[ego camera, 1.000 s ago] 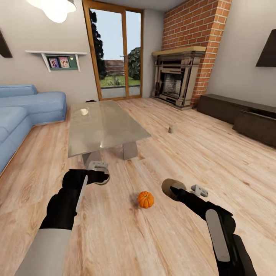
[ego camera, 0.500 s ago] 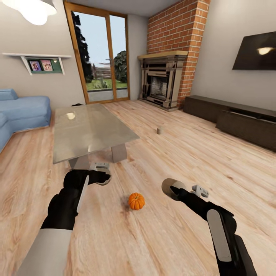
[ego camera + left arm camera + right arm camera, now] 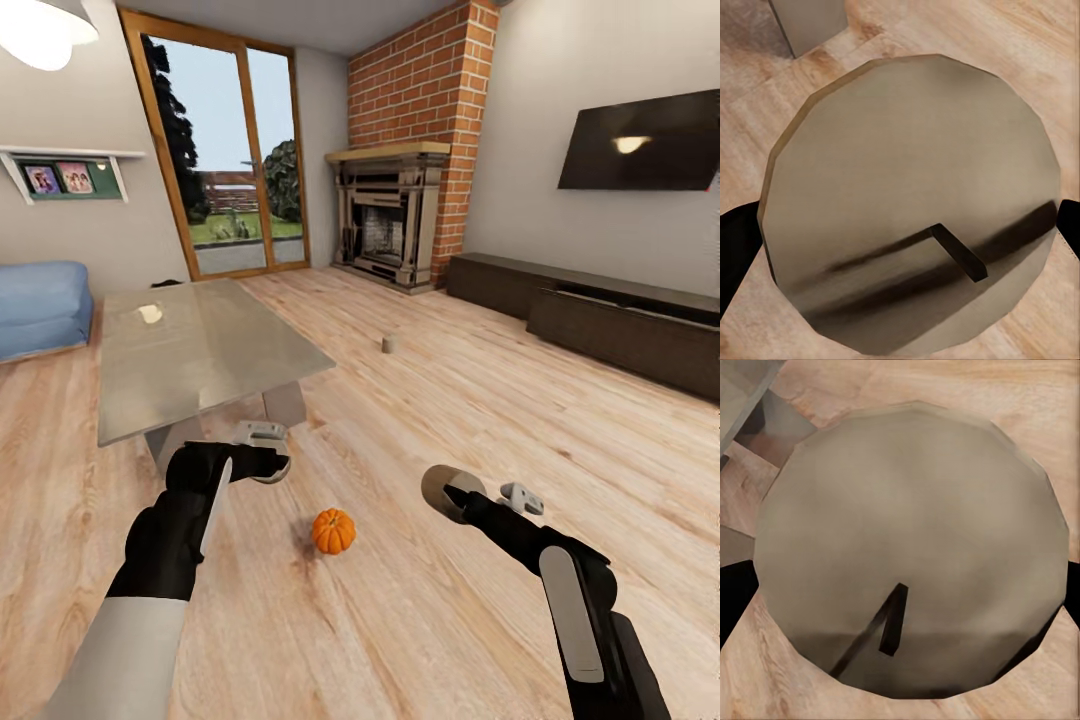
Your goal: Place each of the two pumpkins and all three candles from the living room inside a cabinet in the living room (use any cabinet), then make sure every cabinet is closed, and position the cauldron so it is next to a table in the living room.
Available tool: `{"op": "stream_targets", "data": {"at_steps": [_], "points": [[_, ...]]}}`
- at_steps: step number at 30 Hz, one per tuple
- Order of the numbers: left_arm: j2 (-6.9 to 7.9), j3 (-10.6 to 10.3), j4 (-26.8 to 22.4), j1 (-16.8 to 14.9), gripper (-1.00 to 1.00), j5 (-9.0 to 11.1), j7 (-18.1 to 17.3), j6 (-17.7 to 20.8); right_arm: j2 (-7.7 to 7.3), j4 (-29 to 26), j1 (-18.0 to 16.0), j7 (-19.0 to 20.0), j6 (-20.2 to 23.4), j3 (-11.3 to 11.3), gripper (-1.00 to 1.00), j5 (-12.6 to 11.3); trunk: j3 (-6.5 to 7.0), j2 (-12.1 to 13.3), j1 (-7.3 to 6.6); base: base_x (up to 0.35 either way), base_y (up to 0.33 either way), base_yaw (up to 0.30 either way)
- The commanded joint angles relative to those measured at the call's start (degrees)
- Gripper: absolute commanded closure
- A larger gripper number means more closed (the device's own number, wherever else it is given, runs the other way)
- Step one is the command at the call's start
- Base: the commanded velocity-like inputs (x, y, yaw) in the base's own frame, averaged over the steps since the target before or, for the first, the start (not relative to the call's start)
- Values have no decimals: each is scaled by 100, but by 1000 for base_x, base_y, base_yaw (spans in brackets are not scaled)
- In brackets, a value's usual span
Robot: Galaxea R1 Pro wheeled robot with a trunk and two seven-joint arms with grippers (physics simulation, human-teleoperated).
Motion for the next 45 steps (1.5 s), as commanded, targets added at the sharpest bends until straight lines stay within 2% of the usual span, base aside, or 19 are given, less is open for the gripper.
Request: {"op": "stream_targets", "data": {"at_steps": [1,14,23,29,35,40,45], "points": [[-3,7,-6,-3,100,-68,-56,19,5,-5,-5,-35,28,-10,100,-61,-4,-2,-1,0,0,-56],[-14,2,-6,-1,100,-68,-64,19,5,-5,-5,-36,25,-11,100,-72,1,-2,-1,0,0,-11],[-13,-5,-6,-2,100,-68,-64,19,5,-5,-5,-35,23,-18,100,-71,44,-2,-1,33,-29,-195],[-13,-194,-6,-2,100,-68,-64,19,6,-5,-5,-34,21,-18,100,-71,79,-2,-1,185,-166,-237],[-13,-236,-6,-2,100,-68,-64,19,5,-5,-5,-33,21,-30,100,-71,114,-2,-1,213,-190,-240],[-13,-244,-6,-1,100,-68,-64,19,8,-5,-1,-30,24,-209,100,-78,143,-2,-1,216,-193,-240],[-13,-247,-6,-1,100,-68,-64,19,5,-5,2,-29,25,-267,100,-80,173,-2,-1,216,-193,-240]]}}
